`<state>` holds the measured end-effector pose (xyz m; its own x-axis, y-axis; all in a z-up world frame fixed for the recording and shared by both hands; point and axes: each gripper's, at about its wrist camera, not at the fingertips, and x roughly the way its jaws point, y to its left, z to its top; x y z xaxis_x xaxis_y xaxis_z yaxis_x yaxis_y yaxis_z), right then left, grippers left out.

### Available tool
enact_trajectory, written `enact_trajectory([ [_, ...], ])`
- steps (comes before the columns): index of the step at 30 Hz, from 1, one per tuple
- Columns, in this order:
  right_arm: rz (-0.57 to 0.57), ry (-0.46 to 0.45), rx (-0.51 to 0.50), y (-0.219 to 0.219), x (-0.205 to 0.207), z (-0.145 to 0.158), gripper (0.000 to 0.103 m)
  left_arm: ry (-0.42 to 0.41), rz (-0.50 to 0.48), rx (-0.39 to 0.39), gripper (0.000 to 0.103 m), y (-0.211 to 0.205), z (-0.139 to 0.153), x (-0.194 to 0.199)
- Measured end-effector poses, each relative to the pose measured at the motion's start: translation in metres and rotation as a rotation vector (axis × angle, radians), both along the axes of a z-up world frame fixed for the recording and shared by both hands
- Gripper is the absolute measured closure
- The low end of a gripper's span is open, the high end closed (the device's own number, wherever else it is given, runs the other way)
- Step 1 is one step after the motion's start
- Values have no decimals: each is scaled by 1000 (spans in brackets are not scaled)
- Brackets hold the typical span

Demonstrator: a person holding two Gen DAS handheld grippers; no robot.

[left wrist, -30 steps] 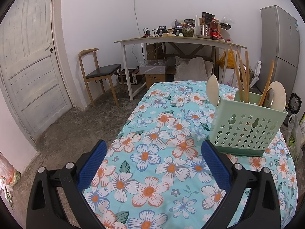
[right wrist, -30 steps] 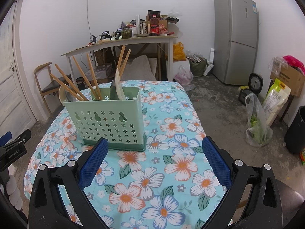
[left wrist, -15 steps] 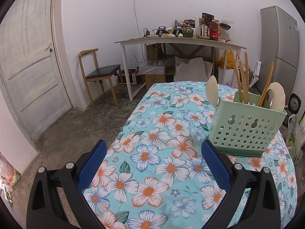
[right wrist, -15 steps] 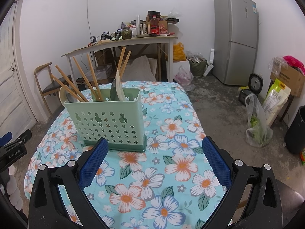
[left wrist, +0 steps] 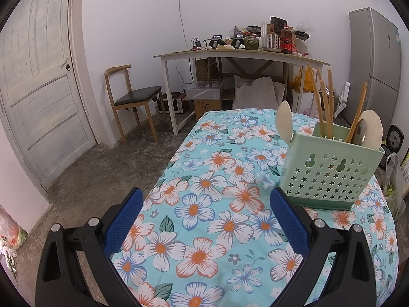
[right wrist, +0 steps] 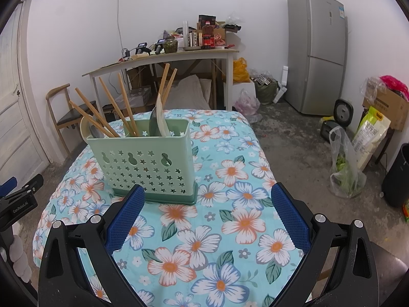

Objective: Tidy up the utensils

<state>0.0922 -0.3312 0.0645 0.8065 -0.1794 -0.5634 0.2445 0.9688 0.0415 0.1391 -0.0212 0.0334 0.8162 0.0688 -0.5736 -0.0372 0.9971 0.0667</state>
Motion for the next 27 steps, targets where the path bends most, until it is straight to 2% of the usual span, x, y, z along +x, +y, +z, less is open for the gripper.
enact_trajectory([
  [27, 0, -1, 2, 0, 0, 0, 8, 4, -18, -5, 6, -9, 0, 2],
])
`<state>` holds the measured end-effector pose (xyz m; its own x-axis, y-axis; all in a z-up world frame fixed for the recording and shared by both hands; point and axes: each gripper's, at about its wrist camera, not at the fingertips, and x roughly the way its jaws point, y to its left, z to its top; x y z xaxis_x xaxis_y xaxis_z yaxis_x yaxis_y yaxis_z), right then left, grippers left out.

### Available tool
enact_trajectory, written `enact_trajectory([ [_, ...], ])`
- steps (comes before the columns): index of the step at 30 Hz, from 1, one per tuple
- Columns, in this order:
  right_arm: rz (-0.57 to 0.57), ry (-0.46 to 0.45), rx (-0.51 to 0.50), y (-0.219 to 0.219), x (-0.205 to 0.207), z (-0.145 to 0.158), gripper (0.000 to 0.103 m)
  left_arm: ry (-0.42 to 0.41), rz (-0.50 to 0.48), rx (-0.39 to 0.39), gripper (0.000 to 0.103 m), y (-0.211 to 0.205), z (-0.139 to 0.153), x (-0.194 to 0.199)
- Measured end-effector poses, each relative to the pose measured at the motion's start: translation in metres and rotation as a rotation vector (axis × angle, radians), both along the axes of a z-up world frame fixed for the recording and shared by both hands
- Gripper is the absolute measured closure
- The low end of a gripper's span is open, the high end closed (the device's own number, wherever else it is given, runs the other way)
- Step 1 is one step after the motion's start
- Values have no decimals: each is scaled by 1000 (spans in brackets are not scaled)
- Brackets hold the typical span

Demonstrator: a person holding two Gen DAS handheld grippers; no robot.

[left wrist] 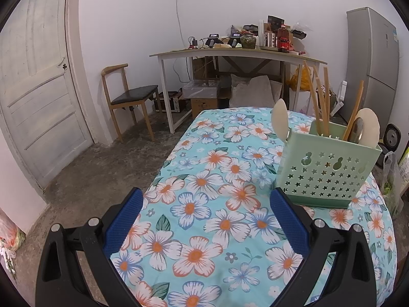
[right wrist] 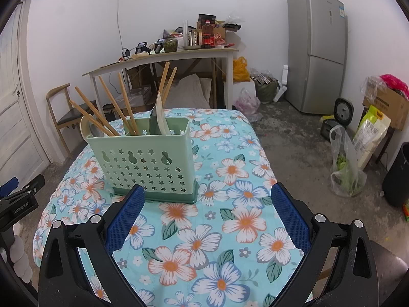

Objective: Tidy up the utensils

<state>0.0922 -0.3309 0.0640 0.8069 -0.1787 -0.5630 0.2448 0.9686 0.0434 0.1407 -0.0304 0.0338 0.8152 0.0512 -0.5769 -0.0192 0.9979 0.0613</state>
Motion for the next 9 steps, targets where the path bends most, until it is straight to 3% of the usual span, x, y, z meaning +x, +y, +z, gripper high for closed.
enact_trajectory([
  [9, 0, 0, 0, -1, -1, 0, 8, -3, -19, 2, 6, 1, 1, 0],
])
